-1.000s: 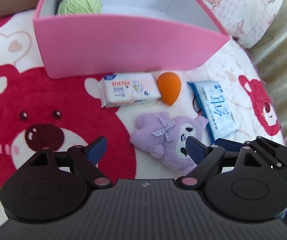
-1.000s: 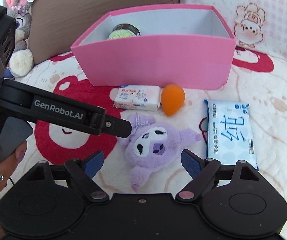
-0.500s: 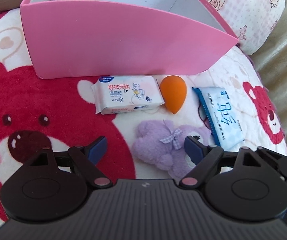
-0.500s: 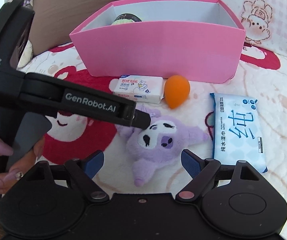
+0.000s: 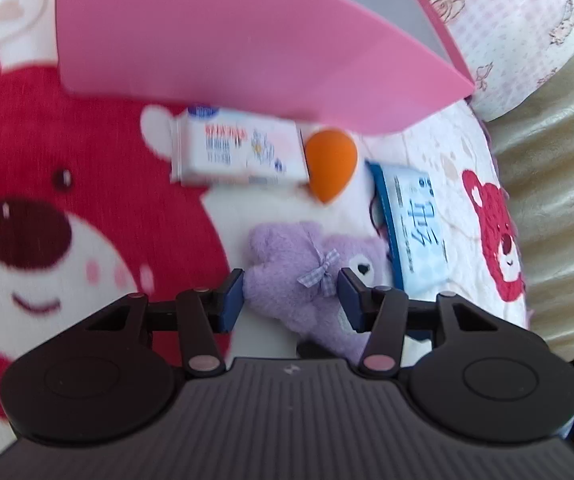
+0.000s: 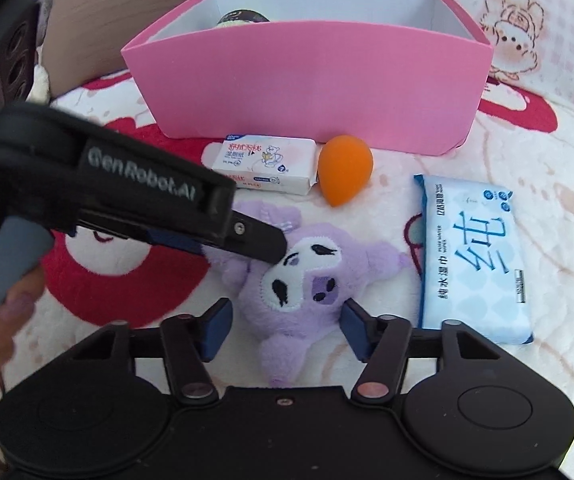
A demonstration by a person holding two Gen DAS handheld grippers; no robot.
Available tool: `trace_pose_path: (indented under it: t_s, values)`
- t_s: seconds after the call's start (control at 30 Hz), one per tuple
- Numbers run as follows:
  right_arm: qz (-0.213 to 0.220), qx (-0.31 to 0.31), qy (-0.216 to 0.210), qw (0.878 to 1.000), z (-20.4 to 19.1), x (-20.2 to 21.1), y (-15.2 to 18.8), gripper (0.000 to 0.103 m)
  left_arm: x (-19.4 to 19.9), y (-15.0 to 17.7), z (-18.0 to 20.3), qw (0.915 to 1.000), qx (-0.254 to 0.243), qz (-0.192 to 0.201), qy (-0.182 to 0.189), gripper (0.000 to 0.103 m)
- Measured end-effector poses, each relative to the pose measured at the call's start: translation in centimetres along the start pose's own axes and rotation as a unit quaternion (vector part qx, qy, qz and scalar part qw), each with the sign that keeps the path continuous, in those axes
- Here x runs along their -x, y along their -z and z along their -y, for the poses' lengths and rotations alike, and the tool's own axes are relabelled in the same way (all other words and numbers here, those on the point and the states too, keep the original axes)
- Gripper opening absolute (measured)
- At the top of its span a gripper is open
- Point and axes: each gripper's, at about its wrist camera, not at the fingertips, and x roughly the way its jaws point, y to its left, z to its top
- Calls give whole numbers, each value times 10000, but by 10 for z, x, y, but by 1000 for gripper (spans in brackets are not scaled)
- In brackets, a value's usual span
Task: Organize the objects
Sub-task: 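Close the left gripper on the purple plush toy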
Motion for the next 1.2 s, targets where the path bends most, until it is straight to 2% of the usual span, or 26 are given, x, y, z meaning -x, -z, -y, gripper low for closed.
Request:
trace_pose_path:
  t_s: [0.23,0.47,0.7,0.8,0.9,1.0,1.1,1.2]
  values:
    - [52,267,-79,9996,4,9,4,61,7,12,15,9994,-53,-321,-80,48]
    - [124,99,-246,9996,7,10,-1,61,12,9,18,9972,-434,35,-605,48]
    - [90,-35,-151,9998,11,10,-1,50,21,0,10,9978,-257,195,-585,53]
    - [154,116,79,9998,7,12,1,49,20,1,11,9979,-296,248,-517,53]
    - [168,200,105,9996,6,11,0,49,15,3,7,9984,-223,214,-471,49]
    - [110,48,-3,9999,11,8,-2,49,7,5,4,9989,-194,133,-396,36]
    - [27,-147,-164,9998,17,1,-3,53,1,8,1,9987,-191,188,-430,36]
    - [4,-296,-285,9992,22,-3,-5,53,-1,9,1,9987,-177,220,-425,35]
